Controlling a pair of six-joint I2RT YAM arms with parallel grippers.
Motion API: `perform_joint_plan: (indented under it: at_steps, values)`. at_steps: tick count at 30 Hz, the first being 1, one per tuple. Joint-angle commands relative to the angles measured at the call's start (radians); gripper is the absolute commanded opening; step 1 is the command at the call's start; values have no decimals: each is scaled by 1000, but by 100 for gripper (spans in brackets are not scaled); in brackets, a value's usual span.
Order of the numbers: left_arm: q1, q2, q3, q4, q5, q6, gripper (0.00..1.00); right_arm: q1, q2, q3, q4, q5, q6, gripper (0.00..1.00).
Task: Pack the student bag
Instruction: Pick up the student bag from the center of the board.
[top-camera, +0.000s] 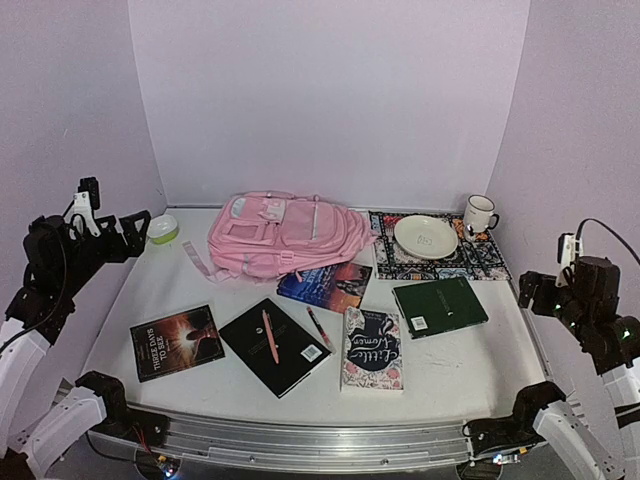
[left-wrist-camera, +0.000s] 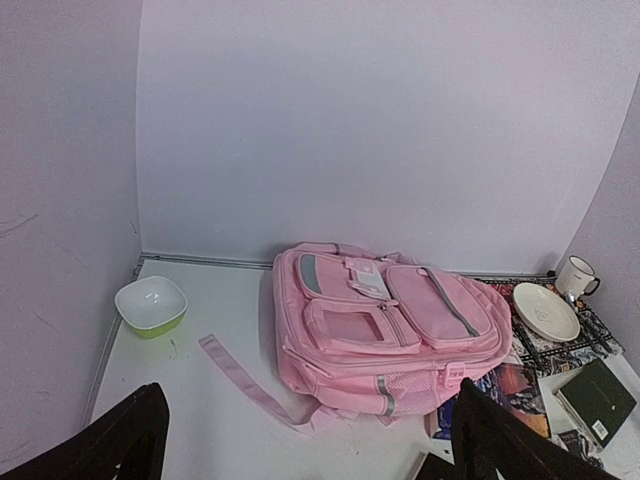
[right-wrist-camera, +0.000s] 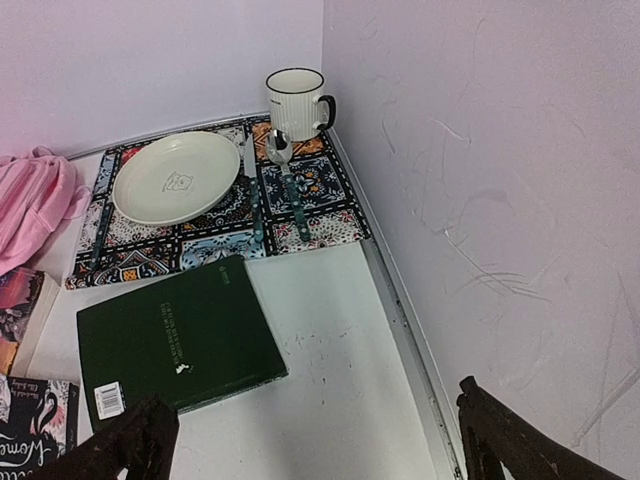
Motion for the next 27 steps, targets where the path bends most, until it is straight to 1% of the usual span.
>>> perform_joint_plan:
  at_steps: [1, 6, 14, 17, 19, 21, 24, 27]
  values:
    - [-1, 30, 57, -1, 25, 6, 100, 3, 15, -5, 33, -11, -15, 98]
    - [-1, 131, 108, -39, 41, -63, 100, 3, 34, -4, 39, -30, -19, 98]
    - [-18, 392, 135, -42, 118, -293, 99, 3, 57, -4, 39, -75, -24, 98]
    - [-88, 485, 157, -32, 85, -379, 98, 3, 60, -5, 40, -88, -25, 98]
    - [-142, 540, 168, -13, 44, -458, 98, 3, 60, -5, 40, -104, -25, 98]
    - [-189, 600, 164, 22, 36, -562, 98, 3, 61, -6, 41, -122, -25, 98]
    - [-257, 677, 137, 121, 20, -706, 98, 3, 63, -7, 46, -141, -25, 98]
    - [-318, 767, 140, 217, -4, -827, 98, 3, 66, -7, 49, -153, -23, 98]
